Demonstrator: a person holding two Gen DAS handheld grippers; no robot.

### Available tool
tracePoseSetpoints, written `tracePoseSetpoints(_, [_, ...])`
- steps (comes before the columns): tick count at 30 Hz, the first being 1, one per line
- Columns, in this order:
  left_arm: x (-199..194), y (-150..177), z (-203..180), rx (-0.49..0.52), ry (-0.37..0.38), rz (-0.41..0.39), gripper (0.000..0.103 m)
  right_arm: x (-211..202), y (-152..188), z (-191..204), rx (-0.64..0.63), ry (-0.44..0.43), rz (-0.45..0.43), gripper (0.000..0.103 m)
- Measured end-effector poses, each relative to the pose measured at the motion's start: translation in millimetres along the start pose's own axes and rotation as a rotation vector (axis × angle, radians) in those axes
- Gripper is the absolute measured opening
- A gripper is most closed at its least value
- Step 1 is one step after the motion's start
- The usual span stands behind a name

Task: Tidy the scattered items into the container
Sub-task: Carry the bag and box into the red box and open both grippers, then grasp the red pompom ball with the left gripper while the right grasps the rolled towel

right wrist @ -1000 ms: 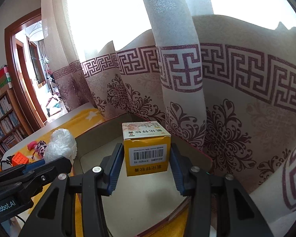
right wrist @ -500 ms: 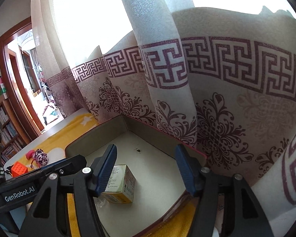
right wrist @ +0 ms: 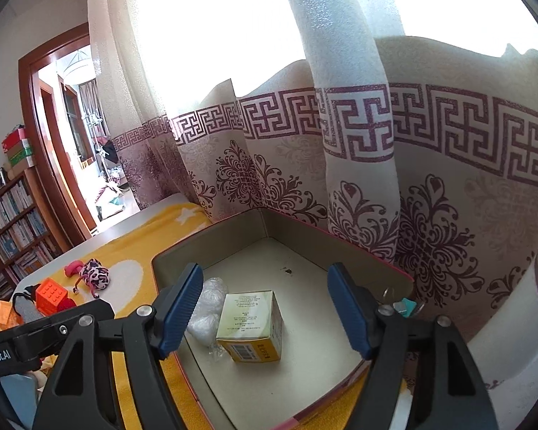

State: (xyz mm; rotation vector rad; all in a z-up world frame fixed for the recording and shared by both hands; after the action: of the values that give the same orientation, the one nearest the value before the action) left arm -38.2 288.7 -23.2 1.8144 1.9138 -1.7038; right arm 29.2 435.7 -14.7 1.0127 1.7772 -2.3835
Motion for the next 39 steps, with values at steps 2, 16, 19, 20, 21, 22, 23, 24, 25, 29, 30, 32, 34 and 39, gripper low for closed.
tracePoseSetpoints(2, [-11.5,2.6,15.1,-0.017,-0.025,-0.022,0.103,-2.0,2.2,11.2,-0.028,-0.014,-0.002,0.077])
tracePoseSetpoints(16, [-125.9,24.6,158.0,-0.220,-0.288,-0.151,0.103,-8.6,44.5,146.4,-0.214,-0.402,0.208,0.079])
tracePoseSetpoints(19, [-150.4,39.4,192.1,-0.274,-0.360,-0.164,0.103,-7.4,57.6,176.7,-0.252,-0.456,0.251,0.079])
tracePoseSetpoints(20, [-158.2,45.5,202.9,-0.295,-0.380,-0.168,0.103,-7.6,62.8,187.7,-0.265,-0.474,0.266,0.079])
tracePoseSetpoints(21, [-165.7,52.2,213.5,-0.321,-0.397,-0.170,0.103,-7.8,67.2,197.0,-0.276,-0.492,0.280,0.079])
tracePoseSetpoints(22, [-172.5,58.7,222.9,-0.347,-0.410,-0.172,0.103,-8.0,72.0,206.7,-0.286,-0.512,0.296,0.079])
tracePoseSetpoints(23, [-179.2,65.1,231.7,-0.370,-0.420,-0.176,0.103,-8.4,76.4,215.2,-0.295,-0.528,0.310,0.079])
tracePoseSetpoints(24, [-185.5,71.3,239.4,-0.388,-0.432,-0.182,0.103,-9.6,80.9,224.6,-0.305,-0.546,0.324,0.079])
tracePoseSetpoints(25, [-190.8,76.7,246.0,-0.401,-0.444,-0.186,0.103,-10.1,85.3,233.1,-0.315,-0.561,0.337,0.079])
tracePoseSetpoints(29, [-203.1,93.6,268.7,-0.446,-0.477,-0.181,0.103,-13.3,100.6,259.5,-0.353,-0.597,0.366,0.079])
tracePoseSetpoints(30, [-204.2,96.7,273.3,-0.459,-0.475,-0.176,0.103,-14.0,103.6,264.5,-0.362,-0.604,0.371,0.079])
tracePoseSetpoints(32, [-205.7,101.0,280.4,-0.480,-0.468,-0.167,0.103,-14.5,108.3,272.4,-0.374,-0.617,0.381,0.080])
tracePoseSetpoints(34, [-205.3,103.5,283.4,-0.486,-0.474,-0.164,0.103,-14.2,112.5,278.5,-0.383,-0.626,0.391,0.080])
tracePoseSetpoints(39, [-195.9,107.0,281.7,-0.443,-0.501,-0.133,0.103,-11.1,121.7,289.1,-0.404,-0.636,0.409,0.080])
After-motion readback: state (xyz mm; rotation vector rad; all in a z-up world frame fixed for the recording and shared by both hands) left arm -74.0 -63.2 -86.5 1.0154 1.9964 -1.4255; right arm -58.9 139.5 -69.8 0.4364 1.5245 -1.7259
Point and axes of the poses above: each gripper's, at about its wrist camera, not at the fingertips, and x roughly the way its jaws point, z to its left, y to its underside, the point moved 7 cm from there along x, roughly the way its jaws point, and after that the axes turned 3 degrees about y, right-handed, at the moved point
